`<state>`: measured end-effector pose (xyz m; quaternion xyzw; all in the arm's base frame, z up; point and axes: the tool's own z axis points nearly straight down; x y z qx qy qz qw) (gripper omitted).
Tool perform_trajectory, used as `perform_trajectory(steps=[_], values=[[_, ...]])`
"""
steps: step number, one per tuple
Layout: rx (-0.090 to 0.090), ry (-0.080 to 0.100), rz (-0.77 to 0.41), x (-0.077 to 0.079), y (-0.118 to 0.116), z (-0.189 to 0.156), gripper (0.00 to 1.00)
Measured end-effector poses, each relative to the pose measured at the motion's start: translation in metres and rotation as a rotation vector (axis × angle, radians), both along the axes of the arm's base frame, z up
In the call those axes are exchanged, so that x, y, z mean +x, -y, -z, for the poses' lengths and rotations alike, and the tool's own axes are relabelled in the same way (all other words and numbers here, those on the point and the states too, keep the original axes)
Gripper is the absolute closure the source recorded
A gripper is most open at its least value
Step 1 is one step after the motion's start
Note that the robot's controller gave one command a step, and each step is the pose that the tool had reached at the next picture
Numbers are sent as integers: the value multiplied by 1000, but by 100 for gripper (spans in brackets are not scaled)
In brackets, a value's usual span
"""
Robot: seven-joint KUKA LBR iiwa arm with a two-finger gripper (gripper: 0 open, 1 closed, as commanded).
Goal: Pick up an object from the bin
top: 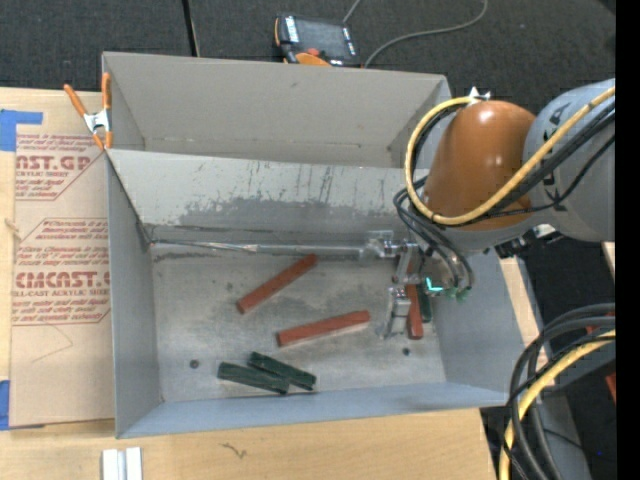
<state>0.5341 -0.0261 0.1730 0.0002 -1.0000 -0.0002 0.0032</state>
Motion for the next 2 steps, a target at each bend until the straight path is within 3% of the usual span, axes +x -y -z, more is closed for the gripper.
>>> perform_trajectory(steps=[1,2], values=[[1,1,-27,14,-41,108,0],[0,7,-90,-1,-49,72,0]])
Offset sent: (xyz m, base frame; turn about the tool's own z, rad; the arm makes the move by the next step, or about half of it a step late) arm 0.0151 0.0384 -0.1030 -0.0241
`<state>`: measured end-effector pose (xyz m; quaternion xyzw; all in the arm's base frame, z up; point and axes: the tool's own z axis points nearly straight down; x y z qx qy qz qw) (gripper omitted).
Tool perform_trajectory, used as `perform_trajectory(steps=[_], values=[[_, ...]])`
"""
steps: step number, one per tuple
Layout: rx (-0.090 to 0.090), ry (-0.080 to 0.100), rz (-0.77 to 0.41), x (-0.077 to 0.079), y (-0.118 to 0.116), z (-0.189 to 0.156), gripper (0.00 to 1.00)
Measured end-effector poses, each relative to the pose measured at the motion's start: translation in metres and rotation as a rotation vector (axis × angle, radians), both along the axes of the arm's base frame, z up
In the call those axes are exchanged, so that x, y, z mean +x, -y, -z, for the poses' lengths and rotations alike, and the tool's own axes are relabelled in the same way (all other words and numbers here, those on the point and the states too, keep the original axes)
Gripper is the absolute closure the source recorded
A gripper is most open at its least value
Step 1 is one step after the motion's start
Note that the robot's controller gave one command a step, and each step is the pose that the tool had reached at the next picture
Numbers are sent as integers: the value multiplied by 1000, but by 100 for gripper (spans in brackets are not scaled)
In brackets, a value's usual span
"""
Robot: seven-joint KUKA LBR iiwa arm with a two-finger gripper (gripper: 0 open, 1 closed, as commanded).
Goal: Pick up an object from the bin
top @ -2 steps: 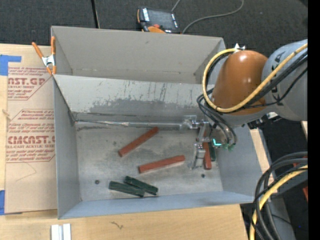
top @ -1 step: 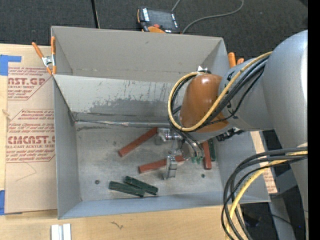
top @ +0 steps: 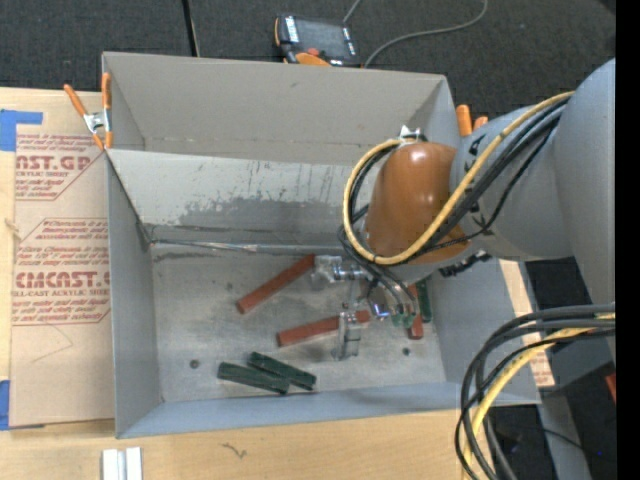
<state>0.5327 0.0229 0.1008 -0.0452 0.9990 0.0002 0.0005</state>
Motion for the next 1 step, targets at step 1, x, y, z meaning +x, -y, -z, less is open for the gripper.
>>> perform_trajectory(steps=[1], values=[[0,-2,21,-11,4,2,0]])
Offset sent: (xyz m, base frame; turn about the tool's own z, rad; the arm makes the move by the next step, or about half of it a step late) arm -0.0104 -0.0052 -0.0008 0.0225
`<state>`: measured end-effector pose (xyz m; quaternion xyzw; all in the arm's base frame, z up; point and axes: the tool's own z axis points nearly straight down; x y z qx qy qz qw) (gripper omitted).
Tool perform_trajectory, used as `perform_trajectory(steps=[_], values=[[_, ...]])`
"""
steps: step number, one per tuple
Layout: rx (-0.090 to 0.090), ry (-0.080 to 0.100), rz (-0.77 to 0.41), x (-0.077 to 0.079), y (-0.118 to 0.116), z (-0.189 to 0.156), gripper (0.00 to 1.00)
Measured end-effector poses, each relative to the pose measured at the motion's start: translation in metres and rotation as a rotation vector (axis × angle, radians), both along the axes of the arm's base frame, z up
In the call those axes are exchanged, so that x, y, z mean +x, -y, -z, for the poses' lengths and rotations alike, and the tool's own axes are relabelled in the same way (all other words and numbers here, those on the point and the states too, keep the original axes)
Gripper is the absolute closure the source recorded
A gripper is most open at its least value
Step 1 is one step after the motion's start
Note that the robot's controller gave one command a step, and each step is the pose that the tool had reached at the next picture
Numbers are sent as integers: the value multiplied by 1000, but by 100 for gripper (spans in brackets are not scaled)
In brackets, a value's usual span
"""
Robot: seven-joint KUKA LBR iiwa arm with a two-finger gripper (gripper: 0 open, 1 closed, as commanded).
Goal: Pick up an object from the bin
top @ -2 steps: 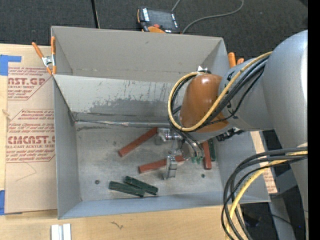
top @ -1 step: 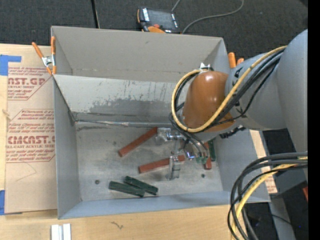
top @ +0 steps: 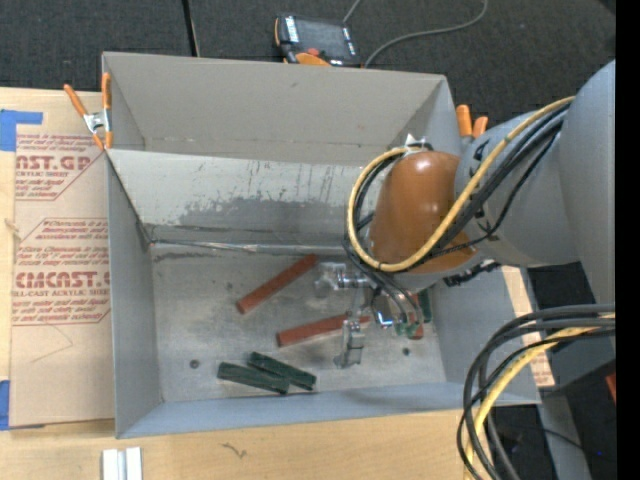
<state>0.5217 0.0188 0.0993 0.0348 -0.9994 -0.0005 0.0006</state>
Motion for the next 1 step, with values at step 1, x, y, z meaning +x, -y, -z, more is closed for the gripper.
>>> perform_trajectory(steps=[1], values=[[0,-2,82,-7,5,31,0]])
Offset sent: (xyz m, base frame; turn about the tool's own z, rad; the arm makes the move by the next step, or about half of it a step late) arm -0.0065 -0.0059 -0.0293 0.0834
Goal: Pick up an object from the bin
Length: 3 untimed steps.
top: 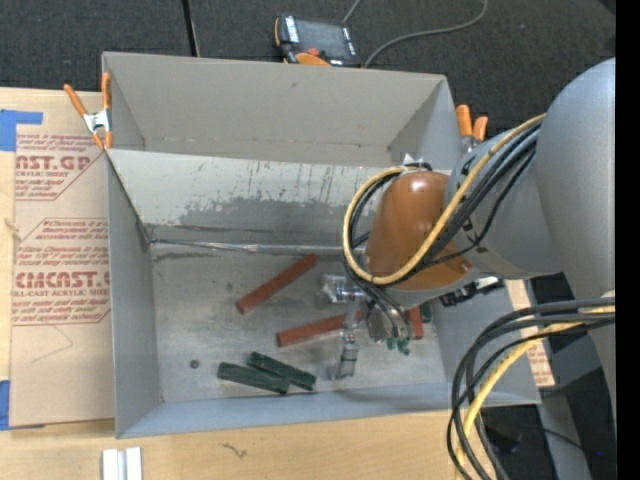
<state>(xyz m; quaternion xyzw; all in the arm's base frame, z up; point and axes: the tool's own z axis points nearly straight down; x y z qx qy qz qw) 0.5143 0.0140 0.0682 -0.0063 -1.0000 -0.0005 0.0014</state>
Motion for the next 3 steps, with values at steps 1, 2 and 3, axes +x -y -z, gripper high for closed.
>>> perform_trajectory(steps=[1,2,3], values=[[0,3,-1,0,-1,0,0],[0,4,-1,0,-1,-1,100],[0,7,-1,1,-1,-43,100]])
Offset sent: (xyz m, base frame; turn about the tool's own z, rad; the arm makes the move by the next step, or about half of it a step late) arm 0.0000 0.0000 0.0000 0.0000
